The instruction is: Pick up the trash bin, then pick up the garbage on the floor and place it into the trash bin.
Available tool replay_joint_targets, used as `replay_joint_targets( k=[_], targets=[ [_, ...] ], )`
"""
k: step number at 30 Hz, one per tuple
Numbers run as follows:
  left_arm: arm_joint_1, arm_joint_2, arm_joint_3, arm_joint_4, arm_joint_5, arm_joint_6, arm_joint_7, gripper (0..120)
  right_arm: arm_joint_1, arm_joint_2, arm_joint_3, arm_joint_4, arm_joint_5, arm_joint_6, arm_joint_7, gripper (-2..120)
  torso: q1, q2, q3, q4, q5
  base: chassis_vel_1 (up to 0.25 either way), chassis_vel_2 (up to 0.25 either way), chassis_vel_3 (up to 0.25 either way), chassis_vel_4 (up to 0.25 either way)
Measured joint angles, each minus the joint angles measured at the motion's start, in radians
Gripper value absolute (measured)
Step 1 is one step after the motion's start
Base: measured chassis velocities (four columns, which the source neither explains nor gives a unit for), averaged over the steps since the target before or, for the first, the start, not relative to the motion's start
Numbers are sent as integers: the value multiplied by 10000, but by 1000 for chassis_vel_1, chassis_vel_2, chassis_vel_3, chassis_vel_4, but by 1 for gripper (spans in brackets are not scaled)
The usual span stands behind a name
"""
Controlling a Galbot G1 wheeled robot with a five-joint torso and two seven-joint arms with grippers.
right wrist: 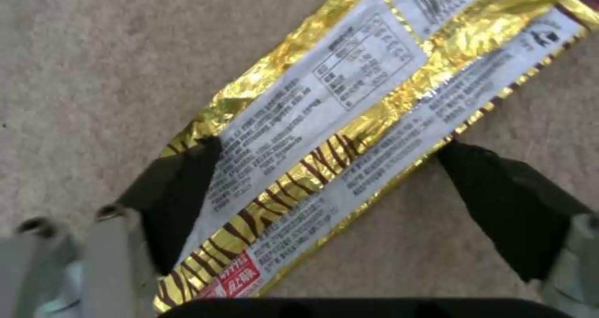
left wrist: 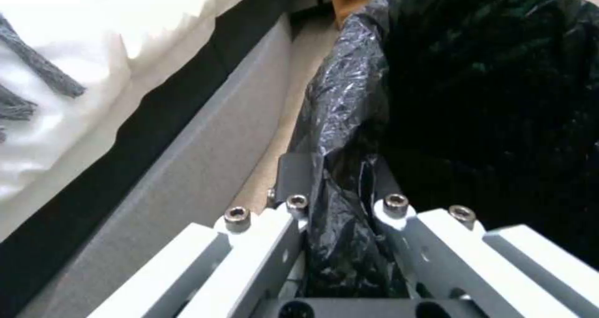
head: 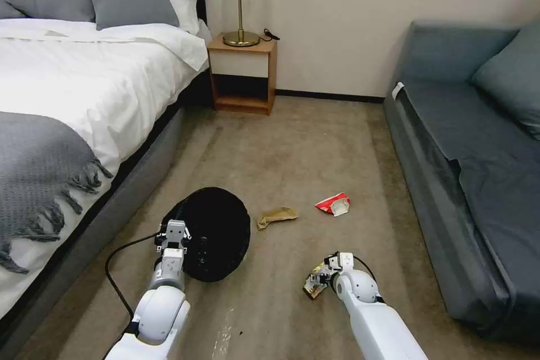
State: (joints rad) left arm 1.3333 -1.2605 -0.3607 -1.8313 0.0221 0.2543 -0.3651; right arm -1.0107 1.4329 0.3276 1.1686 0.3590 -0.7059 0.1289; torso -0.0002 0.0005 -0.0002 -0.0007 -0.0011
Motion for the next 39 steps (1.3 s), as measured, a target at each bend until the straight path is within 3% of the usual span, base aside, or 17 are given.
replay_joint_targets(
  k=[17, 20, 24, 30, 39],
  targets=[
    [13, -76, -2, 43, -6, -83, 2, 4, -86, -58, -23, 21, -321, 298, -342, 48, 0, -6, 3, 2, 8, 0, 0, 0, 0],
    [11, -77, 0, 70, -8, -94, 5, 4, -114, -79, -34, 75, -373, 369, -435, 42, 1, -8, 3, 14, 20, 0, 0, 0, 0],
    [-8, -70, 9, 106, -11, -112, 8, 4, -190, -119, -69, 242, -386, 425, -557, 28, 2, -9, 5, 25, 32, 0, 0, 0, 0],
    [-122, -68, 72, 151, -15, -112, 7, 4, -319, -213, -93, 817, -381, 417, -628, 3, 2, -9, 5, 10, 18, 0, 0, 0, 0],
    [-211, -64, 122, 181, -32, -104, 7, 4, -354, -317, -131, 1214, -404, 463, -690, 0, 2, -9, 4, 8, 14, 0, 0, 0, 0]
  ],
)
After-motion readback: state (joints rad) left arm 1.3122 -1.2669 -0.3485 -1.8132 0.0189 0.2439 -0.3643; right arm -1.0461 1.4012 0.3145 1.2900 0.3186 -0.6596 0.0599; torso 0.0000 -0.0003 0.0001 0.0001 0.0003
